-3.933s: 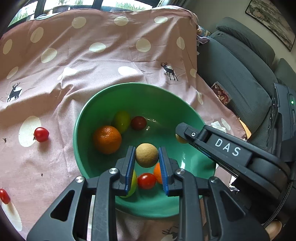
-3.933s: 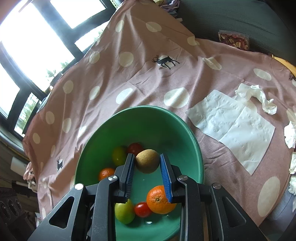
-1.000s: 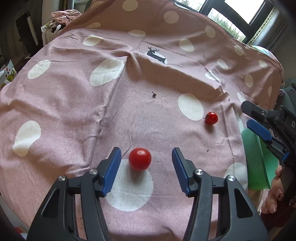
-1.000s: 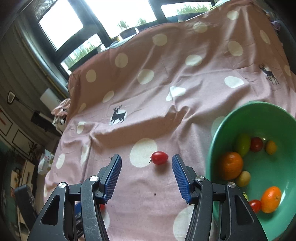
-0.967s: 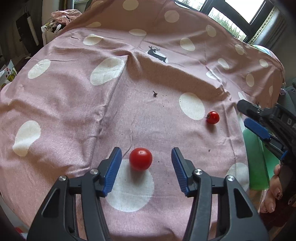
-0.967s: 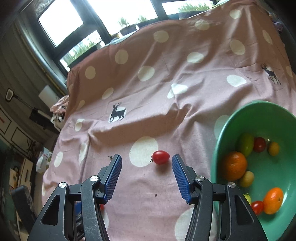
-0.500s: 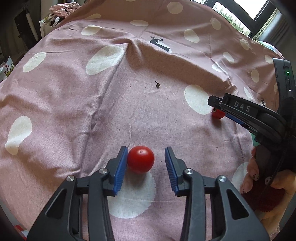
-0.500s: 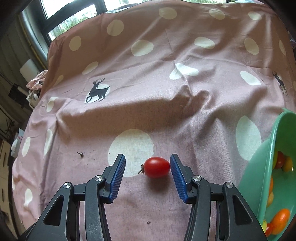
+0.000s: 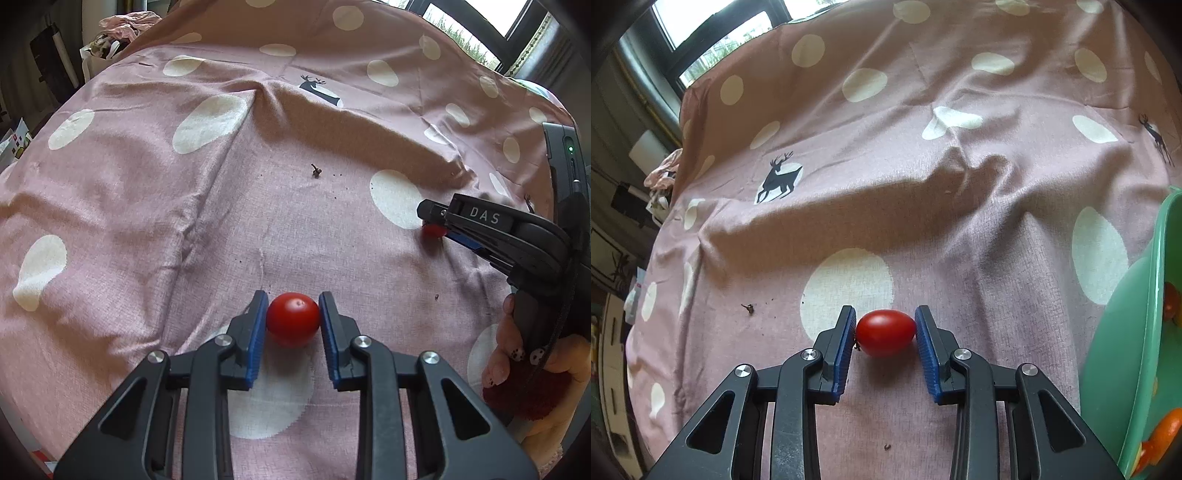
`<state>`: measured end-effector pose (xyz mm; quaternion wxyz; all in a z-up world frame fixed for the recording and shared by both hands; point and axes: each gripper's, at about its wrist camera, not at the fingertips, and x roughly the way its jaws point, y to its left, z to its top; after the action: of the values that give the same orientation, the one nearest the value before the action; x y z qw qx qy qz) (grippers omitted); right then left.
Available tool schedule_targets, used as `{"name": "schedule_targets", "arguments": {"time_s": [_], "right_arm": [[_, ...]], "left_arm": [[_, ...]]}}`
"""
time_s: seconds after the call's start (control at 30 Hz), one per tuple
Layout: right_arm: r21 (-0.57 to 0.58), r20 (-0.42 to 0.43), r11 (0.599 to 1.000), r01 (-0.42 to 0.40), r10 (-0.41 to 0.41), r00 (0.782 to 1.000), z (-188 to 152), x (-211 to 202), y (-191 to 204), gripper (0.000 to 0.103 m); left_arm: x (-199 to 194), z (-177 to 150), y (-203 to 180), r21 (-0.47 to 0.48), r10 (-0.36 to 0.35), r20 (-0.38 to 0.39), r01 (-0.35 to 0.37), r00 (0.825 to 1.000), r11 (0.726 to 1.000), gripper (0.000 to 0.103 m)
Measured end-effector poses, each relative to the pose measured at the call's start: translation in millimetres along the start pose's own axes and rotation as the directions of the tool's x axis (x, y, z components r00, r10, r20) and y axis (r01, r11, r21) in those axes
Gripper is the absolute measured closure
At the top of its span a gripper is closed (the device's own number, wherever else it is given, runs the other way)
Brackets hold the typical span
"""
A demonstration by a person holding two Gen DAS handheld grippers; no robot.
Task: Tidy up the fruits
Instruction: 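Lift the cherry tomato with the right gripper and carry it over the bowl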
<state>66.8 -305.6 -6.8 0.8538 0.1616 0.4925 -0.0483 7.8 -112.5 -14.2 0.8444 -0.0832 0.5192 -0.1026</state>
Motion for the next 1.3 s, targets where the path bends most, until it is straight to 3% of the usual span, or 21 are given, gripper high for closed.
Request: {"name": "schedule_targets", "arguments": {"time_s": [0.93, 1.3], "right_arm": [[-0.011, 0.083, 0.992, -0.124, 0.124, 0.989, -32.3, -68.0, 11.3, 0.068], [0.07, 0.118, 0.97, -0.231, 0.222, 0.968, -55.5, -92.0, -10.7, 0.068]], "left_arm": [[-49.0, -3.2, -18.9, 0.061, -0.089, 0.157, 0.08, 0.984, 0.995, 0.076], [-65.3, -8.3, -31.6, 0.102, -0.116, 0.21, 0.096, 0.971, 0.99, 0.076]]}}
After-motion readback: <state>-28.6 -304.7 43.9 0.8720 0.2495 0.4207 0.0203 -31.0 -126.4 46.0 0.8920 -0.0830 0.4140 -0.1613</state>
